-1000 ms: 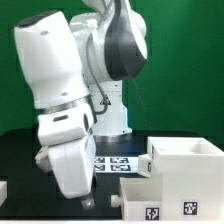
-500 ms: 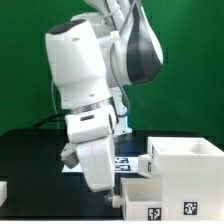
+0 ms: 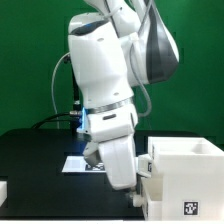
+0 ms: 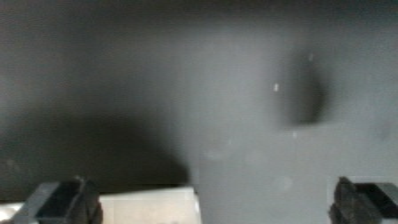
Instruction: Assemble drawer
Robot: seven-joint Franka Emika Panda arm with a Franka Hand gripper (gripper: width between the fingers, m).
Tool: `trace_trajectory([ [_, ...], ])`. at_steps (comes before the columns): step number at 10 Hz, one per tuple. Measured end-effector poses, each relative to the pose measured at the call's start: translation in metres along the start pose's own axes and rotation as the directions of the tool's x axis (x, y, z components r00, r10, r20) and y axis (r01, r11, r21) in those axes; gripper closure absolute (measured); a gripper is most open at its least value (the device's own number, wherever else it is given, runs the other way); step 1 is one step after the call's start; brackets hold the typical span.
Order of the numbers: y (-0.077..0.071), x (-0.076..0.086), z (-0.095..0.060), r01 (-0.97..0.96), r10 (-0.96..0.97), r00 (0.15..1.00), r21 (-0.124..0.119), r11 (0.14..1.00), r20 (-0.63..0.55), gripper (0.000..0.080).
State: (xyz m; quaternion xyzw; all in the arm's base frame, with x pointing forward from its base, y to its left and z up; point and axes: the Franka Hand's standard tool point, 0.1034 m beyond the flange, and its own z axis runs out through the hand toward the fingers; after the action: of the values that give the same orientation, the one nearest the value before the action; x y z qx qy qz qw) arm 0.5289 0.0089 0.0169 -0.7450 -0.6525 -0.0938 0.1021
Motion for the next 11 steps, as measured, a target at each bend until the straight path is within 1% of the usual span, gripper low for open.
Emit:
trace_trajectory([
  [3, 0.0, 0.0, 0.001, 0.004, -0.004, 1.0, 0.007, 1.0, 0.001, 0.0151],
  [4, 0.008, 0.0, -0.003, 0.005, -0.005, 1.0, 0.007, 1.0, -0.002, 0.0151],
  [6, 0.008, 0.01, -0.002, 0.02, -0.02, 1.0, -0.014, 1.0, -0.006, 0.0151],
  [8, 0.008, 0.011, 0.001, 0.014, -0.014, 1.0, -0.01, 1.0, -0.009, 0.0151],
  [9, 0.009, 0.015, 0.001, 0.001, -0.001, 1.0, -0.008, 1.0, -0.007, 0.0151],
  [10, 0.009, 0.023, 0.002, -0.014, 0.014, 1.0, -0.013, 1.0, -0.005, 0.0151],
  [11, 0.009, 0.027, 0.003, -0.023, 0.023, 1.0, -0.022, 1.0, -0.005, 0.0151],
])
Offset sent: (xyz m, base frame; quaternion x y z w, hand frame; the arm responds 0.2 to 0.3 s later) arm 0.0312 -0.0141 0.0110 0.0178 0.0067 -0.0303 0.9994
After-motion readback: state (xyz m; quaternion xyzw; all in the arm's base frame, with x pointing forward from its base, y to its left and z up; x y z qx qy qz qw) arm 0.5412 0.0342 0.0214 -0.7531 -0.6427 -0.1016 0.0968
